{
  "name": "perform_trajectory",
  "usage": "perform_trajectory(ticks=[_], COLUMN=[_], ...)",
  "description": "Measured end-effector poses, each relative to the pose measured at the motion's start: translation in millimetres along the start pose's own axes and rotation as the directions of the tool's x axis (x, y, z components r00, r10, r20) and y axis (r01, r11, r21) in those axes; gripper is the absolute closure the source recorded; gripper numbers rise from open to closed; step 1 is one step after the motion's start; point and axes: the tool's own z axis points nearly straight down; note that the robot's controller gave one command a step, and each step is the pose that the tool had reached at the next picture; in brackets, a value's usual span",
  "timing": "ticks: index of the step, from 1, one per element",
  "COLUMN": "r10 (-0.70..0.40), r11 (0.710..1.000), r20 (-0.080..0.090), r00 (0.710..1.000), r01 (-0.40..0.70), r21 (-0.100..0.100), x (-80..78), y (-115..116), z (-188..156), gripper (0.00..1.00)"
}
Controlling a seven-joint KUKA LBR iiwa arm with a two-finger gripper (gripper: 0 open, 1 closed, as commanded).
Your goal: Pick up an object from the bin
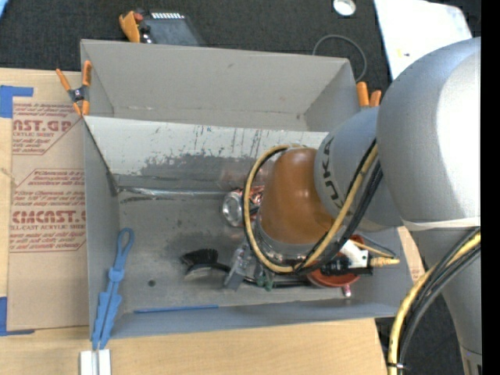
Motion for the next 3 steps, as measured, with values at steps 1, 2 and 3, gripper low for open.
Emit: perform_trajectory(ticks=[1,2,3], r10=[0.0,0.0,-0.001], r11=[1.0,1.0,1.0], r20=[0.0,-0.007,-0.009], r00=[1.0,1.0,1.0], r01=[0.0,0.0,0.001], r21=[0.0,0.003,0.005], x=[0.0,2.0,2.8], y=[0.0,-1.0,-1.2], z=[0.0,-11.0,-47.5], gripper=[1.0,1.0,1.0])
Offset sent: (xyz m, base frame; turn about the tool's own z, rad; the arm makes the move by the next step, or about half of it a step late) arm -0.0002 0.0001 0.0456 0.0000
